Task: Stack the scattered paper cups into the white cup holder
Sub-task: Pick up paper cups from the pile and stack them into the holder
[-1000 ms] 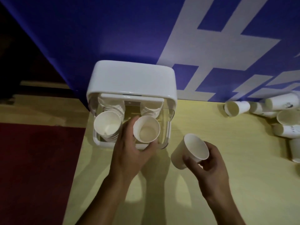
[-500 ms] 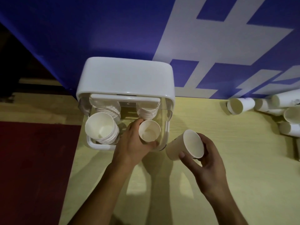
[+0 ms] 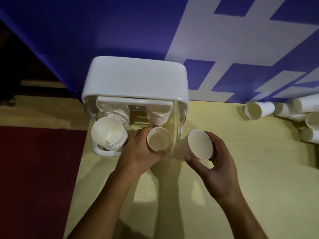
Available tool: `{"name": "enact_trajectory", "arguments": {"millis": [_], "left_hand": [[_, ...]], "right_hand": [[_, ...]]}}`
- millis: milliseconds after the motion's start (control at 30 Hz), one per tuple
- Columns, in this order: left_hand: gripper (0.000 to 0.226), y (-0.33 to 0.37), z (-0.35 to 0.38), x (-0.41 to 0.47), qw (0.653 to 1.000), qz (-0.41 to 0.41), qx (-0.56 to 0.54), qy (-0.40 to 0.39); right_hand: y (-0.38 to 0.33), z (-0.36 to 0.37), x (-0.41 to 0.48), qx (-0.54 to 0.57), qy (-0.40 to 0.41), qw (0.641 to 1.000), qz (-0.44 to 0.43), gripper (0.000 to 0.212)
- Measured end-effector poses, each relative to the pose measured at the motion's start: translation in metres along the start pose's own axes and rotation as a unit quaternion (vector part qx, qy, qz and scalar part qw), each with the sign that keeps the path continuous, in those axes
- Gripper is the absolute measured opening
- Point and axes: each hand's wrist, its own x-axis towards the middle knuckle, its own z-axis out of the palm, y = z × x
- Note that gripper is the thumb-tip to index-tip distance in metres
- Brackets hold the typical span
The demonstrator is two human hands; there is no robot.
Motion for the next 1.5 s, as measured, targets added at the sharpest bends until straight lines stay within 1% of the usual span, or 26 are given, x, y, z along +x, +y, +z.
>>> {"name": "enact_trajectory", "arguments": {"millis": [133, 200, 233, 300, 367, 433, 500, 567, 633, 800, 867, 1000, 1133, 1200, 1300, 1400, 1500], "left_hand": [[0.084, 0.001, -0.006, -0.001, 0.999, -0.006, -0.006, -0.032], [0.086, 0.002, -0.008, -0.008, 1.000, 0.000, -0.004, -0.023], [0.082, 0.002, -0.008, -0.013, 1.000, 0.002, -0.013, -0.007], [0.064, 0.004, -0.008, -0.026, 0.997, 0.012, -0.066, 0.043], [0.053, 0.012, -0.010, -0.039, 0.985, 0.025, -0.141, 0.097], [0.051, 0.023, -0.012, -0.044, 0.970, 0.034, -0.214, 0.111], [0.053, 0.030, -0.013, -0.042, 0.963, 0.061, -0.241, 0.104], [0.051, 0.033, -0.012, -0.037, 0.965, 0.088, -0.228, 0.098], [0.044, 0.032, -0.010, -0.033, 0.966, 0.077, -0.226, 0.100], [0.032, 0.028, -0.010, -0.030, 0.968, 0.046, -0.223, 0.107], [0.031, 0.026, -0.009, -0.030, 0.971, 0.033, -0.216, 0.101], [0.031, 0.015, -0.003, -0.026, 0.977, 0.013, -0.189, 0.098], [0.036, 0.004, 0.003, -0.020, 0.985, -0.016, -0.156, 0.073], [0.036, 0.000, 0.004, -0.018, 0.987, -0.015, -0.150, 0.064], [0.045, -0.005, 0.006, -0.014, 0.989, -0.007, -0.133, 0.061], [0.035, -0.009, 0.009, -0.009, 0.991, 0.003, -0.114, 0.068], [0.034, -0.013, 0.011, -0.005, 0.994, 0.014, -0.081, 0.071]], "right_hand": [[-0.008, 0.006, 0.006, -0.019, 0.004, 0.999, -0.033, 0.070], [-0.014, 0.009, 0.009, -0.029, 0.013, 0.997, -0.064, 0.072], [-0.017, 0.012, 0.010, -0.032, 0.016, 0.996, -0.079, 0.073], [-0.021, 0.019, 0.012, -0.043, 0.018, 0.993, -0.104, 0.075], [-0.023, 0.029, 0.014, -0.055, 0.010, 0.991, -0.124, 0.077], [-0.026, 0.039, 0.016, -0.066, -0.008, 0.988, -0.139, 0.077], [-0.028, 0.047, 0.017, -0.075, -0.024, 0.985, -0.156, 0.072], [-0.028, 0.052, 0.020, -0.078, -0.030, 0.983, -0.165, 0.067], [-0.025, 0.056, 0.022, -0.082, -0.030, 0.982, -0.167, 0.063], [-0.011, 0.062, 0.025, -0.117, -0.051, 0.979, -0.162, 0.086], [-0.004, 0.064, 0.027, -0.130, -0.069, 0.977, -0.155, 0.088], [0.012, 0.070, 0.029, -0.164, -0.085, 0.972, -0.144, 0.085], [0.022, 0.074, 0.030, -0.232, -0.066, 0.960, -0.145, 0.085], [0.023, 0.075, 0.030, -0.261, -0.055, 0.954, -0.140, 0.086], [0.024, 0.078, 0.029, -0.280, -0.047, 0.947, -0.149, 0.087], [0.028, 0.081, 0.029, -0.286, -0.039, 0.945, -0.155, 0.087], [0.032, 0.083, 0.029, -0.286, -0.027, 0.944, -0.160, 0.089]]}}
